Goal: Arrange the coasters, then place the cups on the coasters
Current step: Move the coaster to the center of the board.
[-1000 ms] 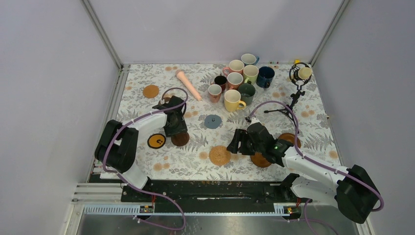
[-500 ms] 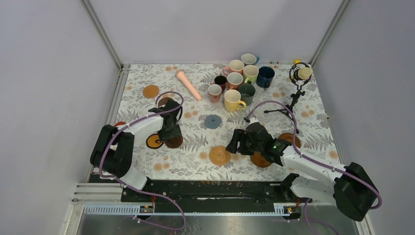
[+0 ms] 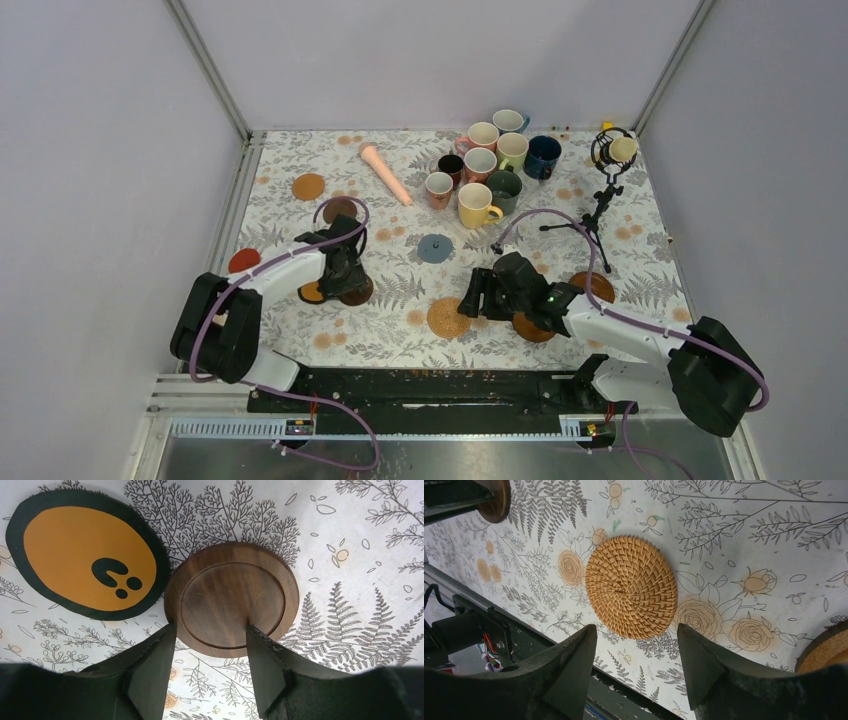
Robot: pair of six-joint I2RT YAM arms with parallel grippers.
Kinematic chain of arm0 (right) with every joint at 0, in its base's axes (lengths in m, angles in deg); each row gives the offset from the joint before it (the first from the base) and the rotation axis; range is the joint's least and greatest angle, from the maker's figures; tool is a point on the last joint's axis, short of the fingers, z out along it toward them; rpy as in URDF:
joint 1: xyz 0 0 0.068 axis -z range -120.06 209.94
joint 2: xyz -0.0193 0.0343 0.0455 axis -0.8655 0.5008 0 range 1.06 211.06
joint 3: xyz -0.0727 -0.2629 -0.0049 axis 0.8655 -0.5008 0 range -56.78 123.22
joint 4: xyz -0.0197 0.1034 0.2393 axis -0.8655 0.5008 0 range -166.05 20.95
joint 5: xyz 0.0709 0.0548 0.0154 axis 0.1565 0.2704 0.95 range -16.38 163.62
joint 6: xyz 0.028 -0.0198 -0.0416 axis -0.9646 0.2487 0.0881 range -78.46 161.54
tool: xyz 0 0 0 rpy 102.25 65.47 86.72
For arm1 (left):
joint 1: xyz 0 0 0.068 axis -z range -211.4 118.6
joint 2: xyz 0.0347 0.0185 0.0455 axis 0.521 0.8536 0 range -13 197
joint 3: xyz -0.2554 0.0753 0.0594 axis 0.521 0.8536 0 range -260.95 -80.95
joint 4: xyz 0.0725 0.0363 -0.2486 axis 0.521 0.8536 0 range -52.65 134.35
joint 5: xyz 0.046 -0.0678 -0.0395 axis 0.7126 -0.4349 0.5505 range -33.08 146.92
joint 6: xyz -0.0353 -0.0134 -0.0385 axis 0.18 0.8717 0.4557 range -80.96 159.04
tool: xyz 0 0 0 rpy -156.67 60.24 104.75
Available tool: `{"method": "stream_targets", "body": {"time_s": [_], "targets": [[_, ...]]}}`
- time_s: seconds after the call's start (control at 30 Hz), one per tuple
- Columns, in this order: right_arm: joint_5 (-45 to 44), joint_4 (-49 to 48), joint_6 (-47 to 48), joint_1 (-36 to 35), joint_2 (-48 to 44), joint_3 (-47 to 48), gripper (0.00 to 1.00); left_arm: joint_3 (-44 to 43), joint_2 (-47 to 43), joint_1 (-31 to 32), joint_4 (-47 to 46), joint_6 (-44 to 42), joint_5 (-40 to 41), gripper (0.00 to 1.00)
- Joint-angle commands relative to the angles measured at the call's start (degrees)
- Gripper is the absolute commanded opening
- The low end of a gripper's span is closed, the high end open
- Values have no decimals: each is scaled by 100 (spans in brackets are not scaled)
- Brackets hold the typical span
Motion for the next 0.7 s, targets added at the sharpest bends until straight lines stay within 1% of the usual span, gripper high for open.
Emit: {"method": "stream_targets", "body": {"time_s": [0.0, 0.17, 0.23, 0.33, 0.5, 0.57, 0.6, 0.67], "targets": [[-74, -208, -151, -176, 170, 278, 67, 121, -357, -29, 66, 20, -99, 55], [-323, -127, -333, -246, 265, 245, 66, -14, -973, -28, 107, -54, -496, 54], [-380, -120, -438, -264, 284, 186, 69, -217, -1190, -33, 108, -180, -715, 55], [-547, -168, -613, -295, 295, 92, 72, -710, -1455, -33, 142, -621, -998, 56], [-471, -309, -840, -355, 352, -71, 72, -1636, -2074, -29, 508, -1286, -443, 58], [-502, -298, -872, -397, 349, -129, 70, -1705, -2412, -29, 448, -1547, -297, 62], [-578, -254, -880, -429, 353, -130, 70, -1665, -2569, -28, 362, -1676, -268, 68], [-728, -148, -889, -459, 433, -97, 70, -1517, -2862, -33, 155, -1966, -379, 82]]}}
